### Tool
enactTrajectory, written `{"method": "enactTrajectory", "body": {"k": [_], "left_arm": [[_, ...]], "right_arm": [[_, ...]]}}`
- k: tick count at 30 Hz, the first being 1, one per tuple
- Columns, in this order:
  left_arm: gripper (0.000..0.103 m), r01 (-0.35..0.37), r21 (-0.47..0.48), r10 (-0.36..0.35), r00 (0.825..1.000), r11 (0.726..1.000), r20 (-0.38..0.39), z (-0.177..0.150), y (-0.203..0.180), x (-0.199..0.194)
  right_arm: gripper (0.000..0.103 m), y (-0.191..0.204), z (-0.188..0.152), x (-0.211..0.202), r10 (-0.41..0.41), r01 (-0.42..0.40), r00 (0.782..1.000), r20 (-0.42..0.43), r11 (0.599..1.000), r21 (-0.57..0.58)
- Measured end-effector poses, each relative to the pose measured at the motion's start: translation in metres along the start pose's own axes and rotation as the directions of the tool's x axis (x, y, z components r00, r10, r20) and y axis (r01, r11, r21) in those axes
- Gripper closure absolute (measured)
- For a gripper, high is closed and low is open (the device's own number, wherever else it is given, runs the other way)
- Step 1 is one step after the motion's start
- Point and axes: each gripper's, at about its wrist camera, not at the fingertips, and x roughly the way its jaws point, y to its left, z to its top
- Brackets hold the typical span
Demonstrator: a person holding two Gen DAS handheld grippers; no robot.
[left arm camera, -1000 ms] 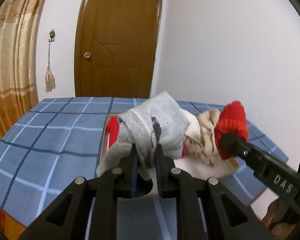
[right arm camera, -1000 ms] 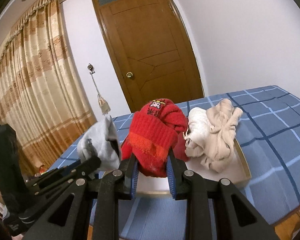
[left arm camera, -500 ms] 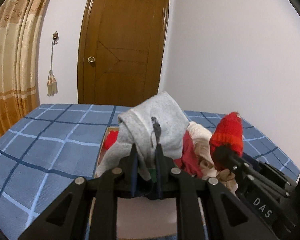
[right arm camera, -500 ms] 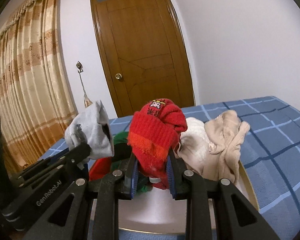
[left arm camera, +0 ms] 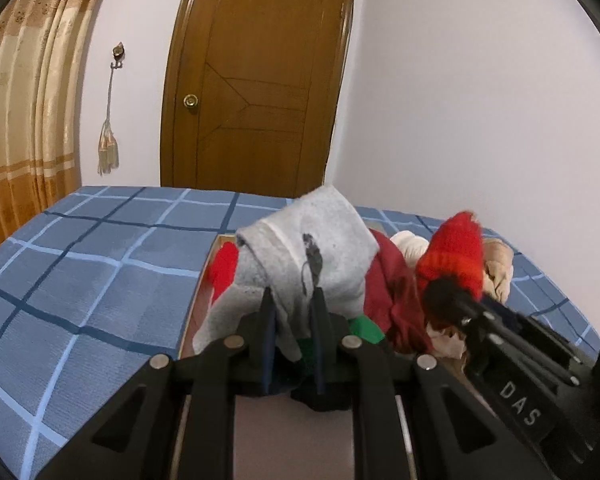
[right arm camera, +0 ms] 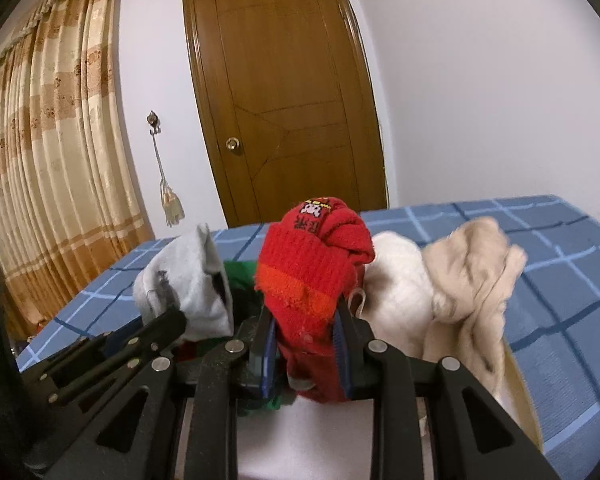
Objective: Take underwear out of drawer
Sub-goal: 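Lower both items into the tray and open both grippers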
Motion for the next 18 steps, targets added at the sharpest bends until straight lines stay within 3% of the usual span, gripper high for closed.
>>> {"method": "enactTrajectory", "body": {"k": [8, 12, 15, 17, 18], "left_arm": [[0.089, -0.019, 0.020, 0.019, 1.000, 1.000, -0.011, 0.002, -0.003, 0.003], [0.082, -0.067, 0.023, 0.067, 0.998, 0.998, -0.020, 0.003, -0.002, 0.004], [0.063, -0.111, 0.018, 0.111, 0.994, 0.994, -0.011, 0.004, 0.000, 0.001], [0.040, -0.170, -0.007, 0.170, 0.986, 0.985, -0.001, 0.004, 0.004, -0.002], [0.037, -0.182, -0.015, 0.182, 0.983, 0.983, 0.000, 0.004, 0.005, -0.002]], "right_arm": [[0.076, 0.006, 0.002, 0.008, 0.013, -0.013, 1.000, 0.006, 1.000, -0.010], [0.073, 0.009, 0.001, 0.010, 0.034, -0.034, 0.999, -0.008, 0.999, -0.018], [0.071, 0.005, 0.001, 0.016, 0.063, -0.063, 0.997, -0.035, 0.998, -0.005], [0.070, 0.005, 0.002, 0.017, 0.068, -0.068, 0.997, -0.039, 0.998, 0.002], [0.070, 0.002, 0.001, 0.018, 0.069, -0.068, 0.997, -0.040, 0.998, 0.009]]}}
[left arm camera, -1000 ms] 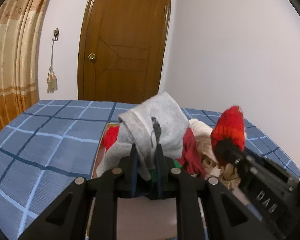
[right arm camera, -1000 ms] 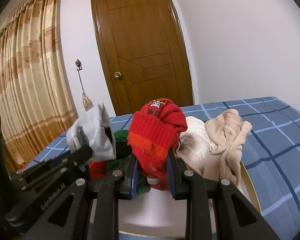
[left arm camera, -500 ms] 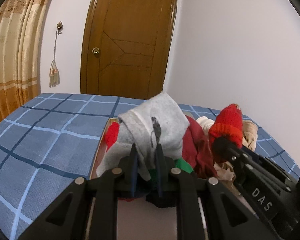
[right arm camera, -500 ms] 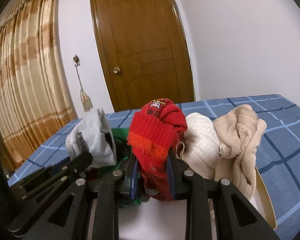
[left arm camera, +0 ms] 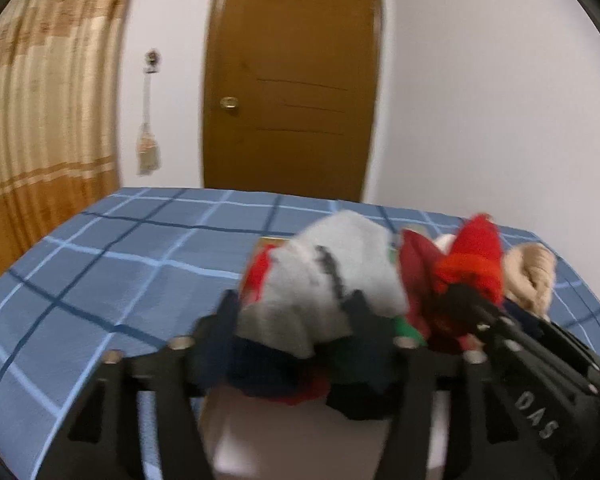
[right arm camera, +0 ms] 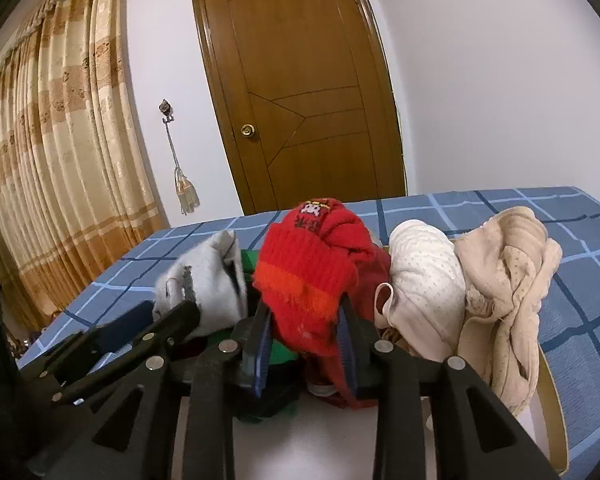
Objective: Take underwear out of drawer
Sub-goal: 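Lower both items into the tray and open both grippers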
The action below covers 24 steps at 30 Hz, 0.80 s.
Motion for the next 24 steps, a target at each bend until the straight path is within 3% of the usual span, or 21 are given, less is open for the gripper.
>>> {"method": "enactTrajectory", "body": {"k": [4, 10, 24], "left_arm": [[0.029, -0.007, -0.019, 0.008, 1.000, 1.000, 0.021, 0.000, 0.006, -0.005], [0.018, -0.029, -0.028, 0.030, 0.998, 0.999, 0.047, 0.000, 0.010, -0.010], [0.017, -0.037, 0.033, 0.034, 0.995, 0.999, 0.096, -0.006, -0.001, -0.023]], "right_arm": [[0.060, -0.005, 0.000, 0.000, -0.005, 0.004, 1.000, 0.008, 0.999, 0.035], [0.057, -0.003, -0.001, -0.013, -0.040, 0.037, 0.997, 0.070, 0.999, 0.037], [0.055, -0.003, -0.002, -0.032, -0.091, 0.083, 0.984, 0.155, 0.995, 0.057]]}}
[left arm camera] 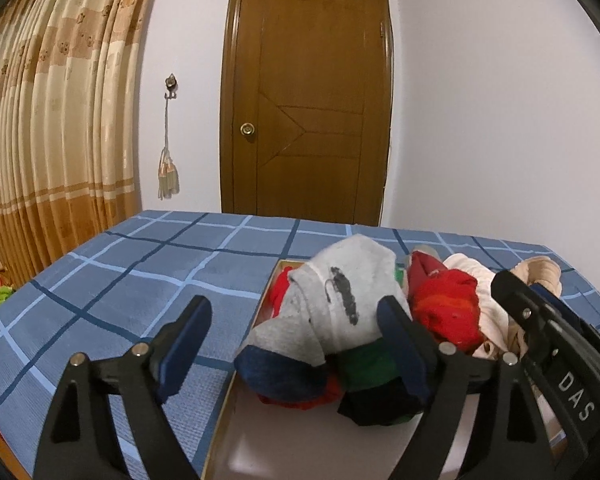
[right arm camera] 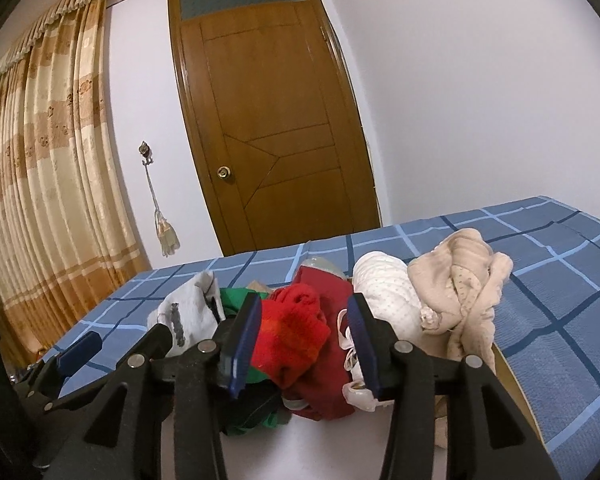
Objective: Take underwear out of drawer
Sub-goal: 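Lower both items into the tray and open both grippers, then withdraw both tools from the tray back down toward the open drawer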
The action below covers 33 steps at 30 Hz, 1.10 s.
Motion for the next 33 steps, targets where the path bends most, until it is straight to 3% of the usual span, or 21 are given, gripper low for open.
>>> {"method": "enactTrajectory", "body": {"k": [4, 16, 22, 24, 33], "left_arm": [[0.017, 0.000, 0.013, 0.000, 1.000, 1.000, 0.017, 0.000, -0.001, -0.004], [0.001, 0.002, -0.011, -0.001, 0.999, 1.000, 0.050, -0.001, 0.007, -0.012], [0.000, 0.000, -0.013, 0.000, 0.999, 1.000, 0.052, -0.002, 0.008, -0.014], [0.000, -0.003, -0.017, 0.004, 0.999, 1.000, 0.051, -0.001, 0.009, -0.015], [0.000, -0.024, 0.015, 0.024, 1.000, 1.000, 0.004, -0.002, 0.006, -0.015]], "right_arm": [[0.055, 0.000, 0.000, -0.005, -0.010, 0.010, 1.000, 0.017, 1.000, 0.001], [0.055, -0.005, 0.000, -0.022, -0.076, 0.073, 0.994, 0.076, 0.996, 0.040], [0.055, -0.007, -0.001, -0.037, -0.097, 0.090, 0.987, 0.130, 0.994, 0.061], [0.048, -0.007, -0.002, -0.039, -0.104, 0.096, 0.987, 0.127, 0.993, 0.064], [0.047, -0.018, -0.002, -0.042, -0.118, 0.105, 0.987, 0.112, 0.988, 0.117]]}}
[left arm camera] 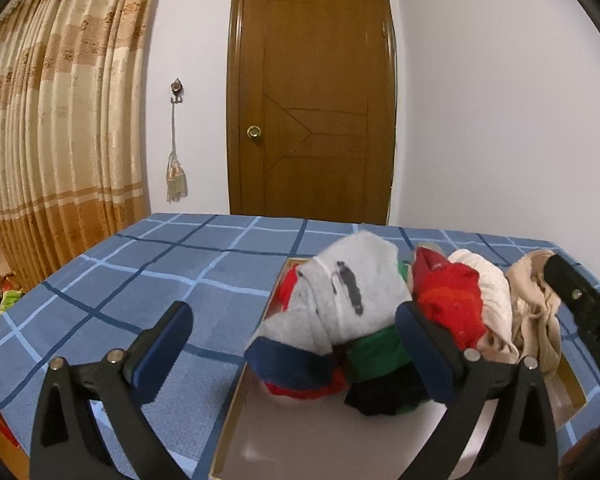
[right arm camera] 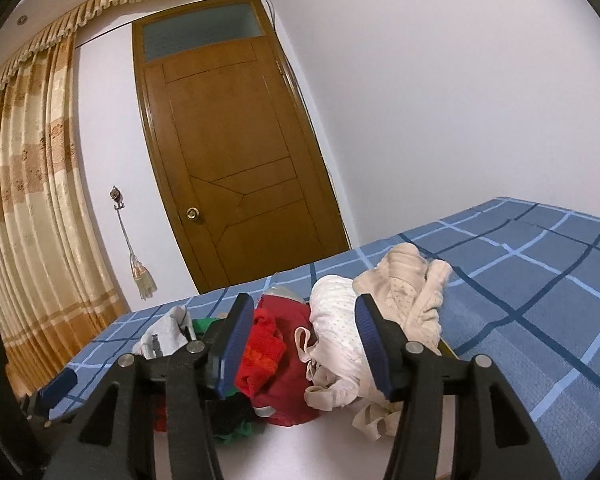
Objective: Take underwear out of drawer
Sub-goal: 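Withdraw both tools from the tray back down toward the open drawer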
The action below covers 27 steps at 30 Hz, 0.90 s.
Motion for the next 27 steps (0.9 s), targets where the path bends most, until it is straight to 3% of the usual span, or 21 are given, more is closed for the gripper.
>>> {"method": "enactTrajectory", "body": {"k": [13, 27], "left_arm": [[0.000, 0.028, -0.012, -0.029, 0.997, 1.000, -0.068, -0.005, 0.013, -0.034], [0.000, 0.087, 0.053, -0.077, 0.984, 0.995, -0.161, -0.036, 0.010, -0.069]], "right_arm": [[0.047, 0.005, -0.014, -0.021, 0.090, -0.092, 0.992, -0.089, 0.995, -0.022], [0.047, -0.017, -0.037, -0.056, 0.065, -0.068, 0.985, -0.159, 0.998, -0.011]]}}
